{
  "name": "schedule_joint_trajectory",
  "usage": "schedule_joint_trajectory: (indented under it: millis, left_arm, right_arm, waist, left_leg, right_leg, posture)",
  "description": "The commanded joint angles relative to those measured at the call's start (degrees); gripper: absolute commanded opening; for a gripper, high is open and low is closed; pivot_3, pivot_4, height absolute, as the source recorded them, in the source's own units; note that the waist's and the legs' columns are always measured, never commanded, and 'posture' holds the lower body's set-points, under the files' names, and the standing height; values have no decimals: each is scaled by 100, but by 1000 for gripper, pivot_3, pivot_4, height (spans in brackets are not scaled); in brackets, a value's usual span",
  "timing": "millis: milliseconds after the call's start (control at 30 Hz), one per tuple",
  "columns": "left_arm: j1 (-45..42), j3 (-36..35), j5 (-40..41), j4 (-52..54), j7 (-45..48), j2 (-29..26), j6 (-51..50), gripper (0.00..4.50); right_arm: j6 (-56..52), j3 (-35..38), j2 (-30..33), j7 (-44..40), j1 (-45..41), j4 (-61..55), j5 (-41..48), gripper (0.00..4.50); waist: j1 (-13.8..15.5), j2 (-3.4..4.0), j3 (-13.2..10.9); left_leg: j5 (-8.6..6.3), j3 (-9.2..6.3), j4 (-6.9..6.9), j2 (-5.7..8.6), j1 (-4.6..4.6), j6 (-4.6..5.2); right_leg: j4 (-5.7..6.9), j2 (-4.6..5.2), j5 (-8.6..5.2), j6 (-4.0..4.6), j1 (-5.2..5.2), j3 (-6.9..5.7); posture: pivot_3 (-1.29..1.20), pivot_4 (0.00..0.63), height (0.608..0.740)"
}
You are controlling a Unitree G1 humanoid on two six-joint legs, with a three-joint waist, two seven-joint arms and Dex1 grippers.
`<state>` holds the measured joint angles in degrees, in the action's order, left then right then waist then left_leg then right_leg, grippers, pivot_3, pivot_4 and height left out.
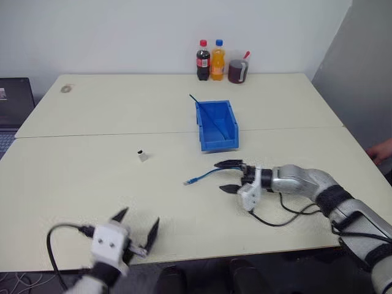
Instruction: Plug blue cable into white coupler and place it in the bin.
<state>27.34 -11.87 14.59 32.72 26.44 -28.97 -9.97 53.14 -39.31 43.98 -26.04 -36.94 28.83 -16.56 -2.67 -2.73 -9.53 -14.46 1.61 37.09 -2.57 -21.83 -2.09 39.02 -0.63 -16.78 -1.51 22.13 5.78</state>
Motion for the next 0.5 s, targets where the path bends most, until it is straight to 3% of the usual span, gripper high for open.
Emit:
schedule_joint_trajectory:
  millis: [33,133,233,367,500]
  left_arm:
    - [-1518,6,814,-950,1220,-703,-584,4500]
    - [-3127,598,1180,-2143,2850,-1346,-1009,4500]
    - [-4049,1207,1144,-2930,3983,-1590,-1110,4500]
    - [-5274,2101,624,-4285,5033,-1389,-862,4500]
    - [-6112,2619,-9,-5764,5496,-982,-26,4500]
  right_arm:
    - [-3160,415,860,-2057,713,-2474,3354,4429]
    - [-6345,1095,1590,-2094,856,-4318,6292,4429]
    - [-7854,1815,1718,-1674,839,-5000,7749,4429]
    - [-8719,2562,1496,-928,984,-5285,8516,4429]
    - [-9182,3147,1357,-416,1344,-5598,8530,4429]
  waist:
    - [-3,13,-8]
    - [-9,56,-40]
    - [-151,52,-38]
    - [-138,51,-38]
    - [-12,50,-35]
  left_leg:
    - [0,1,0,-12,3,0]
    - [3,-25,10,-15,-8,3]
    - [4,-22,5,-25,-1,4]
    - [4,-30,-5,-18,-26,4]
    - [4,-31,7,-9,-124,4]
  right_leg:
    - [-3,0,10,-12,-1,-1]
    - [8,-1,23,-17,1,-21]
    - [0,-11,32,-8,0,-19]
    - [-4,-31,28,-5,21,-30]
    - [8,-35,29,-5,105,-51]
  posture:
    - [0,150,740]
    - [0,150,740]
    - [0,150,740]
    - [0,150,740]
    - [0,150,740]
